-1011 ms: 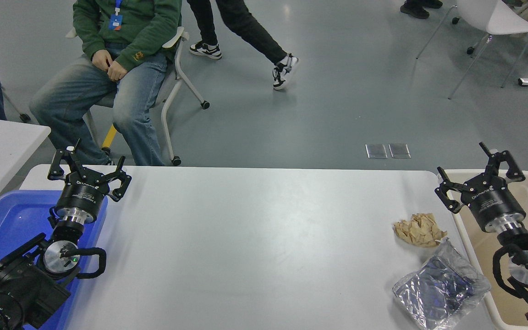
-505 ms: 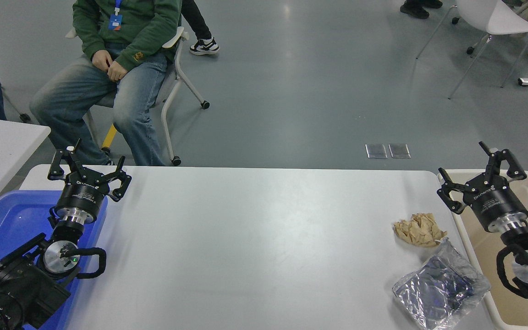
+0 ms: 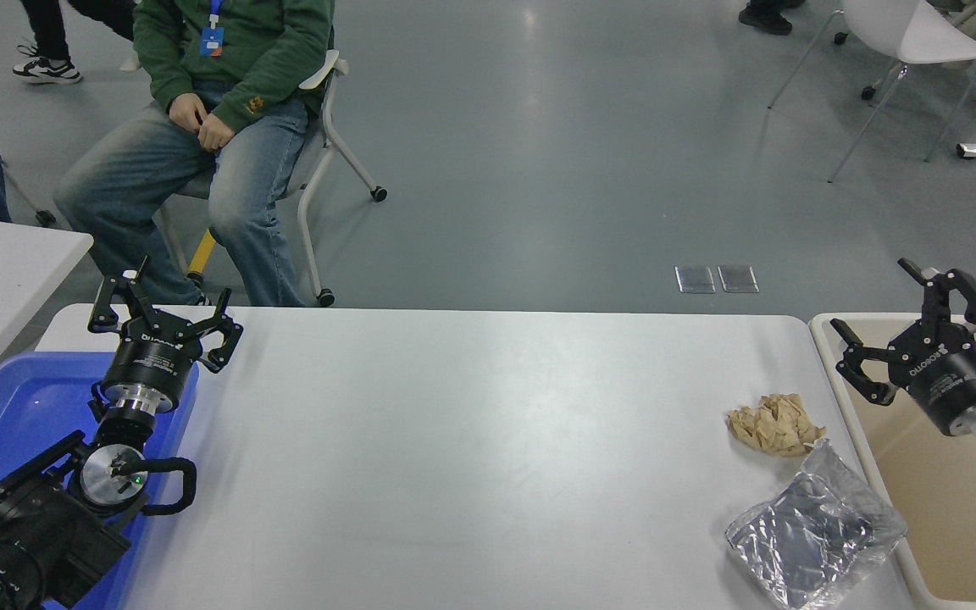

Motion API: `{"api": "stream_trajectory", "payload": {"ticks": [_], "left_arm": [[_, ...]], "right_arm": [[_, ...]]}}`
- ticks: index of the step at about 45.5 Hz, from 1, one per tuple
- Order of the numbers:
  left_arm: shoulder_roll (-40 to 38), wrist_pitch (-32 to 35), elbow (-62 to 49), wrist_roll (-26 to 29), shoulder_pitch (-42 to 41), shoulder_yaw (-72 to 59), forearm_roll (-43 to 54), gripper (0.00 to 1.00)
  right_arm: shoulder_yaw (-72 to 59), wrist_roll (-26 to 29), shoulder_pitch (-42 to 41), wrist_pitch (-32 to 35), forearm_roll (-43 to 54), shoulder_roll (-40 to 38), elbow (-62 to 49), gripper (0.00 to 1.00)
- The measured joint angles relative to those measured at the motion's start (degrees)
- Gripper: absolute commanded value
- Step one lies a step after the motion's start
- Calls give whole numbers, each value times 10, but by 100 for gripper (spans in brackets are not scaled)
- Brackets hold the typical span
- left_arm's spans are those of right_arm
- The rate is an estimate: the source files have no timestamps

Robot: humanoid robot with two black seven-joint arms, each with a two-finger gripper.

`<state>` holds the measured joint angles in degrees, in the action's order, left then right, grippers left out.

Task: Clean the table surface

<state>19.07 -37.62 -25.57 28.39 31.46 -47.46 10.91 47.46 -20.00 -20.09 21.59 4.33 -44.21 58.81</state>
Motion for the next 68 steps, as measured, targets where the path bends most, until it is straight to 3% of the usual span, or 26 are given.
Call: {"api": "stream_trajectory", "payload": {"ticks": [23, 41, 58, 68], "left_arm": [[0, 0, 0, 0, 0, 0, 0, 100], [0, 0, 0, 0, 0, 0, 0, 100], [0, 0, 0, 0, 0, 0, 0, 100], [0, 0, 0, 0, 0, 0, 0, 100]], "right_arm": [[-98, 0, 8, 0, 30, -185, 138, 100], [-176, 9, 6, -1, 192, -276, 195, 100], [-199, 139, 4, 12, 283, -311, 223, 100], [-218, 187, 2, -9, 333, -299, 225, 100]]}}
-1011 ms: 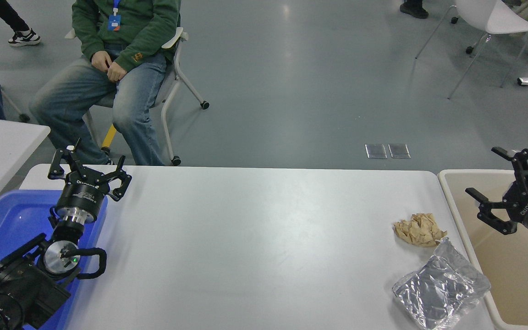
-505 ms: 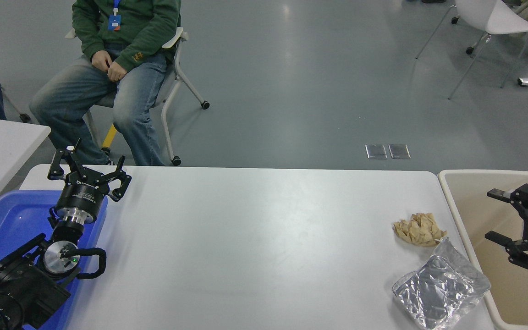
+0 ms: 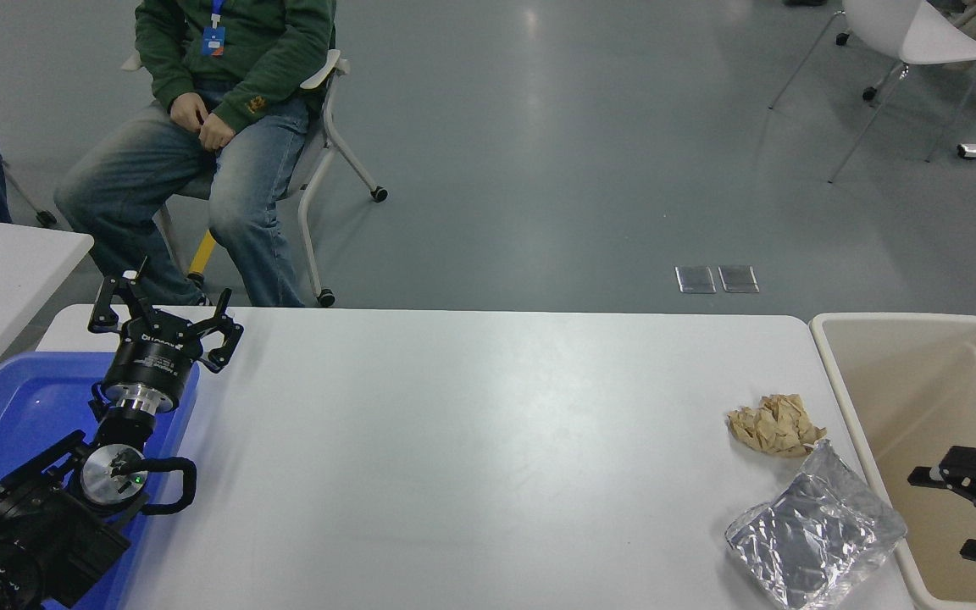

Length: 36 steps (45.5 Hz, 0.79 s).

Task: Clean the table surface

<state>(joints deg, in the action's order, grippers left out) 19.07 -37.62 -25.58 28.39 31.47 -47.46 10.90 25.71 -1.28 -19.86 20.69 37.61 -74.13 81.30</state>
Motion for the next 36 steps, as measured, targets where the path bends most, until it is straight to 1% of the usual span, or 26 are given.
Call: {"api": "stream_trajectory", "payload": {"ticks": [17, 26, 36], "left_arm": [[0, 0, 0, 0, 0, 0, 0, 100], [0, 0, 0, 0, 0, 0, 0, 100], [0, 0, 0, 0, 0, 0, 0, 100]], "right_arm": [[-29, 45, -4, -71, 22, 70, -6, 100], [-34, 55, -4, -95, 25, 101, -14, 99], [-36, 59, -3, -115, 27, 140, -47, 98]]}}
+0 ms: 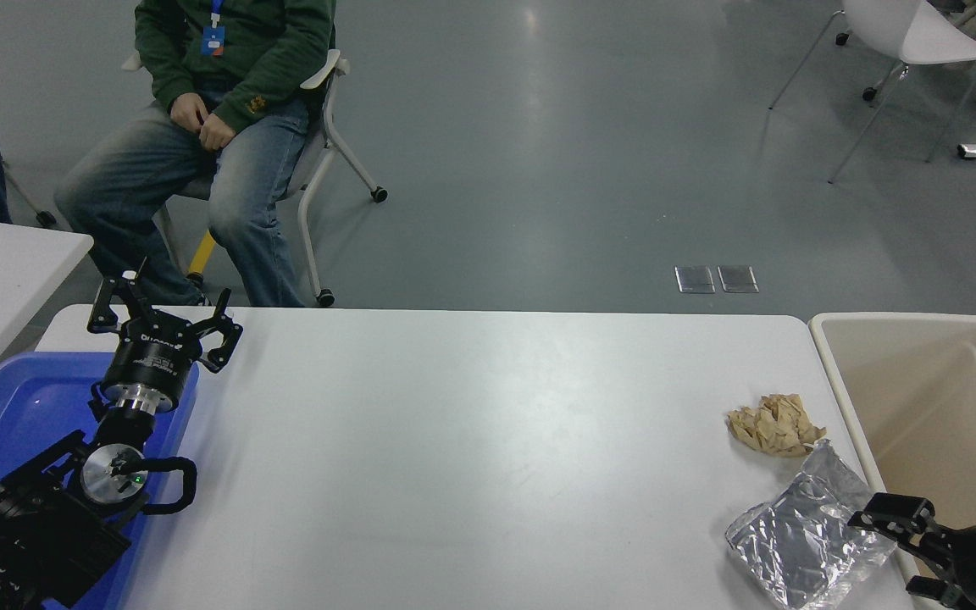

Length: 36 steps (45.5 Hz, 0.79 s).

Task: Clean the table surface

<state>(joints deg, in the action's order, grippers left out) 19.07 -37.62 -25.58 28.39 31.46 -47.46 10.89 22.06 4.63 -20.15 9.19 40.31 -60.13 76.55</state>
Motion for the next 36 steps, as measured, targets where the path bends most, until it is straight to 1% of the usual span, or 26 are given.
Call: {"api": "stream_trajectory", "payload": {"ticks": [13, 17, 21, 23, 26, 28, 31, 32, 34, 35, 36], "left_arm": [[0, 0, 0, 0, 0, 0, 0, 100], [0, 0, 0, 0, 0, 0, 0, 100], [0, 0, 0, 0, 0, 0, 0, 100], [0, 0, 0, 0, 0, 0, 0, 100], [0, 0, 0, 0, 0, 0, 0, 100], [0, 0, 0, 0, 0, 0, 0, 100], [0, 0, 0, 0, 0, 0, 0, 100], [0, 0, 0, 0, 0, 0, 0, 100], [0, 0, 0, 0, 0, 0, 0, 100], [0, 0, 0, 0, 0, 0, 0, 100], [0, 0, 0, 0, 0, 0, 0, 100]], "right_arm": [[-1, 2, 1, -11, 2, 49, -55, 93], [-2, 2, 1, -12, 5, 59, -65, 88], [-2, 2, 1, -13, 6, 71, -78, 85], [-2, 2, 1, -13, 7, 78, -85, 81], [-2, 2, 1, -14, 8, 86, -93, 77], [-2, 2, 1, -14, 9, 90, -97, 70], [-2, 1, 2, -14, 9, 95, -102, 55], [-3, 0, 2, -14, 10, 97, -103, 49], [-3, 0, 2, -14, 10, 99, -105, 33], [-5, -1, 1, -14, 10, 100, -107, 28], [-6, -1, 1, -14, 10, 101, -107, 24]]}}
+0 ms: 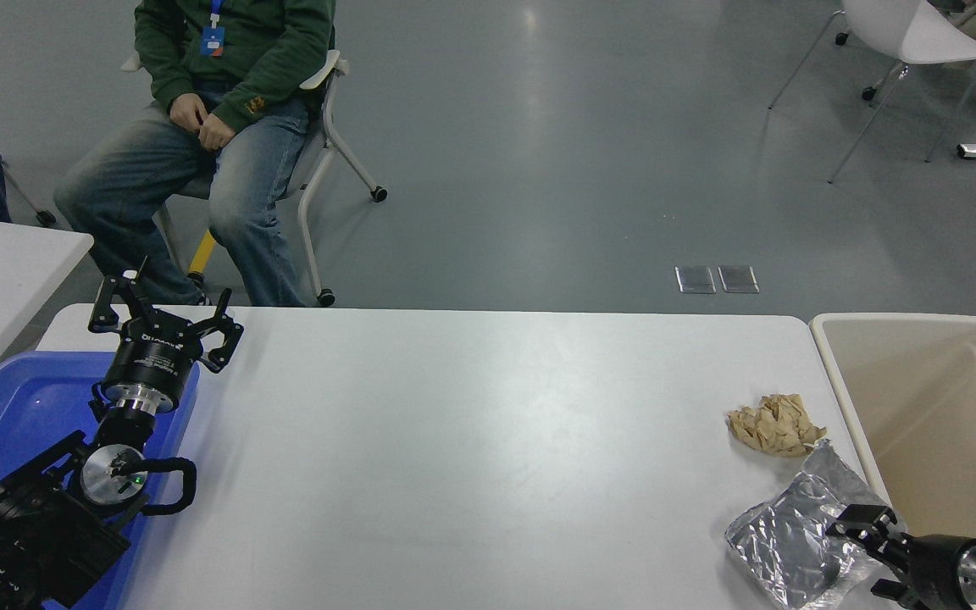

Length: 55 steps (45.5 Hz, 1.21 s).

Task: Clean the table surface

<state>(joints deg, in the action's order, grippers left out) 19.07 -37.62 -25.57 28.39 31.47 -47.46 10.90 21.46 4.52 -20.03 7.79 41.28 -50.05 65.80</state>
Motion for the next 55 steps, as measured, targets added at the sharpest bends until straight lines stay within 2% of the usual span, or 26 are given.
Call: {"api": "stream_trajectory", "payload": {"ticks": [10, 19, 39, 55], "left_arm": [[0, 0, 0, 0, 0, 0, 0, 100], [0, 0, 0, 0, 0, 0, 0, 100], [0, 0, 0, 0, 0, 0, 0, 100], [0, 0, 0, 0, 0, 0, 0, 100]], "right_arm": [[-25, -2, -13, 3, 0, 4, -3, 0], [-46, -7, -32, 9, 0, -4, 0, 0], [-68, -60, -44, 44, 0, -51, 17, 0], [-61, -96, -57, 98, -2, -142, 102, 0]]}}
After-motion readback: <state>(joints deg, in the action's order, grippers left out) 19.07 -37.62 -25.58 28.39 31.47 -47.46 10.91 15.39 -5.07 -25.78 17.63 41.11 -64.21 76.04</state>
